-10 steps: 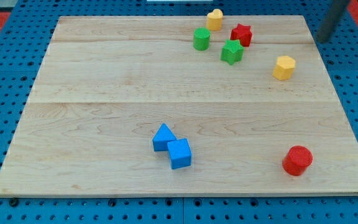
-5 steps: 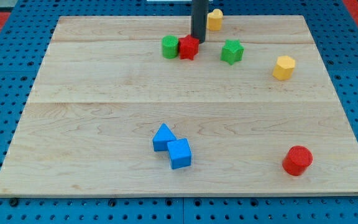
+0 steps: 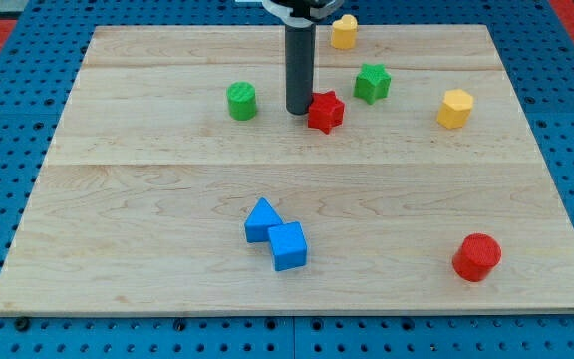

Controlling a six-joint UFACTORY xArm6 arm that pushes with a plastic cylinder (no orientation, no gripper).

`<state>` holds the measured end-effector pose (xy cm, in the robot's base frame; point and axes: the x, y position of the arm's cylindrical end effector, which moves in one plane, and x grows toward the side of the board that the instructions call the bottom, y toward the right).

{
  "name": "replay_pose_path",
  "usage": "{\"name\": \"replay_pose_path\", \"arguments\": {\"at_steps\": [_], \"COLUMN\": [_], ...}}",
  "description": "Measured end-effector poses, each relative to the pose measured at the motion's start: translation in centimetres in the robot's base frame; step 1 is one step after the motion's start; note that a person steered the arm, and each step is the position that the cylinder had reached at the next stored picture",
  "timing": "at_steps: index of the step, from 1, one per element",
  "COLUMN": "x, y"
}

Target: Push the red star into the red circle

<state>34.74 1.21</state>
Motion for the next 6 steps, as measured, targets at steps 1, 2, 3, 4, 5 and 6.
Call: {"name": "replay_pose_path", "arguments": {"at_steps": [1, 2, 3, 4, 5, 6], "x": [-0.9, 2.3, 8.1, 4.0, 6.9, 10.5], "y": [3.2, 8.4, 9.6, 5.7, 3.7, 6.8]}}
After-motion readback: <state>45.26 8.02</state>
